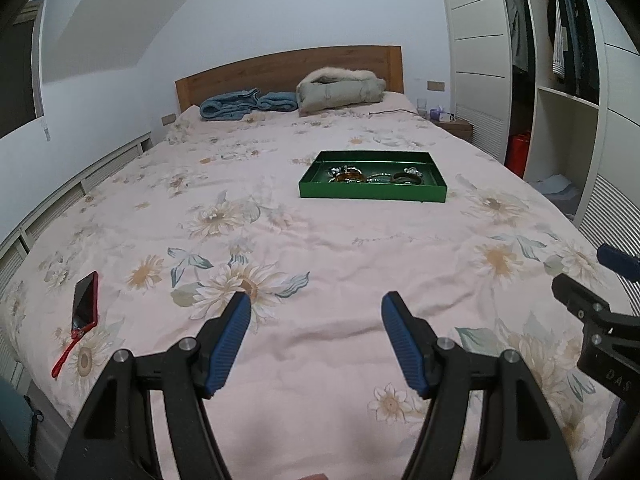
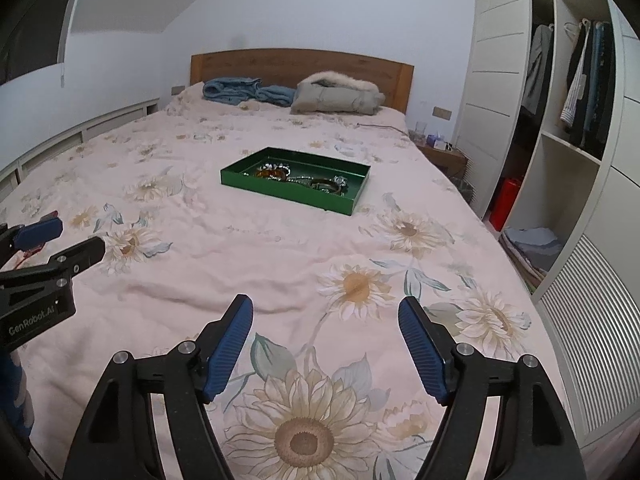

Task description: Organize jewelry

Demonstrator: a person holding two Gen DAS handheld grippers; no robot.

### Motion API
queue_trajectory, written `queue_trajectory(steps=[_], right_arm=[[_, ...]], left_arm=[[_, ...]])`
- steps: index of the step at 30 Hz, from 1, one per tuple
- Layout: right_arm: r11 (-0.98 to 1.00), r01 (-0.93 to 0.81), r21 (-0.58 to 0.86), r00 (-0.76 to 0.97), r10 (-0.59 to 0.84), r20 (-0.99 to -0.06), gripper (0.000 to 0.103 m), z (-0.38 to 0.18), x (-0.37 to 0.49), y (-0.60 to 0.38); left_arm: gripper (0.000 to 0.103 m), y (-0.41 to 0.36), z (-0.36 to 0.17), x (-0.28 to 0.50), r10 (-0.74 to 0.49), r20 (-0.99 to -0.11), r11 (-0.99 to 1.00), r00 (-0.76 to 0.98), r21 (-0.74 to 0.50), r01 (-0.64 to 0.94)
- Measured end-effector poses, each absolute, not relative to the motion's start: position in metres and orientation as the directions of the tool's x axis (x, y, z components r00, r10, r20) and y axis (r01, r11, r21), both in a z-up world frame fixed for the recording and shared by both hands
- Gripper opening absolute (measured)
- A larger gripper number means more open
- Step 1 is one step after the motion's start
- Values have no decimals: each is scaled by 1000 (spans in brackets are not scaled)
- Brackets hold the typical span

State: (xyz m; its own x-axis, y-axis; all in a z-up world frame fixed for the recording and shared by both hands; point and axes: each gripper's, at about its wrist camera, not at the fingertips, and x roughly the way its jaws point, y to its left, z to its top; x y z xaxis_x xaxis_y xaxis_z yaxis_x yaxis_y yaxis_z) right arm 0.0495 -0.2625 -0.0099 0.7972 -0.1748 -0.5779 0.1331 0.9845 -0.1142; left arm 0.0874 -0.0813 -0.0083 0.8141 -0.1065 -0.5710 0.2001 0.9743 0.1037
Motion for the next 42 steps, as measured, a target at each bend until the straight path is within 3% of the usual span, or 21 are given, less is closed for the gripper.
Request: queue_trajectory(steps=[13, 17, 22, 42], right_arm=[[987, 136, -90, 847, -163, -506, 82, 10, 17, -249], [986, 138, -90, 856, -165, -490, 87, 15, 8, -244], [984, 153, -93, 863, -179, -473, 102, 17, -1, -241], [982, 159, -98, 863, -186, -469, 103, 10, -15, -236]], left_arm=[[73, -72, 8, 51, -127, -530, 973, 839, 100, 210], [74, -69, 11, 45, -131, -521, 972, 844, 100, 212], [74, -64, 11, 39, -134, -515, 973, 847, 95, 212], [76, -53, 4, 26, -135, -519, 973, 844, 93, 213]])
